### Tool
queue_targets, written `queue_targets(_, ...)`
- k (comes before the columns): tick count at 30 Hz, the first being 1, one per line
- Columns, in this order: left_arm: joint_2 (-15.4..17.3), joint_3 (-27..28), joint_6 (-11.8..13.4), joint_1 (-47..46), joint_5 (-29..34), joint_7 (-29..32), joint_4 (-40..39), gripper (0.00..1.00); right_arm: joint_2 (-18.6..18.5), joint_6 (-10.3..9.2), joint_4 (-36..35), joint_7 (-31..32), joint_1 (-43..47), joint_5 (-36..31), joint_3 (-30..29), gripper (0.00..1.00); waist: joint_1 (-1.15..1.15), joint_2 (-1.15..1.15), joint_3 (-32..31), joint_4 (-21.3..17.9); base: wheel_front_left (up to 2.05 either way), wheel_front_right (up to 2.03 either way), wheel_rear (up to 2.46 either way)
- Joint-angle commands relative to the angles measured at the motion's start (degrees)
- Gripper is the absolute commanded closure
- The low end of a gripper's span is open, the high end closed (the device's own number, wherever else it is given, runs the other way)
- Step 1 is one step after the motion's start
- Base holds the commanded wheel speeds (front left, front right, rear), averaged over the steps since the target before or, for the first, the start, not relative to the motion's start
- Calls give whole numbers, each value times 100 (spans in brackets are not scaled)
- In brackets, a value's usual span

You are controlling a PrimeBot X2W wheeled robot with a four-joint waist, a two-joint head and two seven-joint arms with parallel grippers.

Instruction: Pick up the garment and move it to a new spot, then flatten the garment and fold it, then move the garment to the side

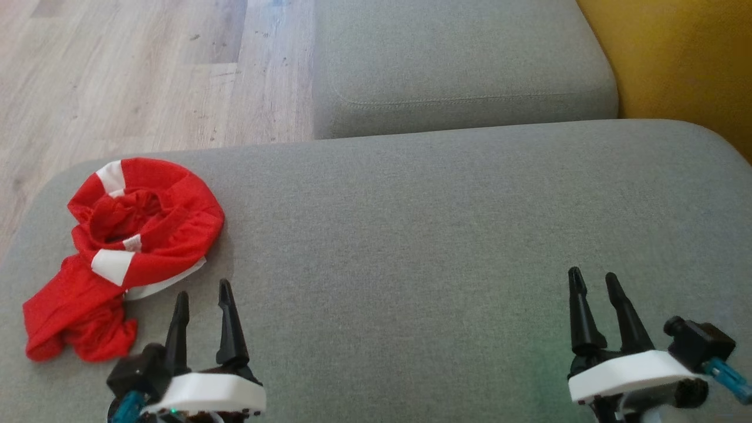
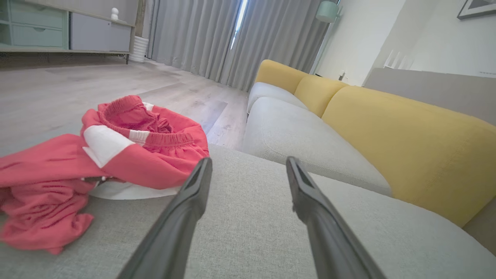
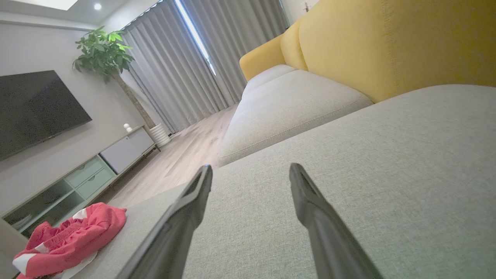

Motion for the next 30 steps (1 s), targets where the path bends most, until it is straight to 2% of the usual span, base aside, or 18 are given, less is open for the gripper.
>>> queue_targets(1, 52, 70, 70, -128, 256, -104, -246, 0, -50, -3, -175, -108, -155, -239, 155, 0, 0, 0, -17, -3, 0, 0, 0)
queue_targets(30, 133, -195, 318, 90, 2287, -575, -366, 0, -61, -4, -4, -581, 78, -2086, 369, 0, 0, 0, -252, 50, 0, 0, 0)
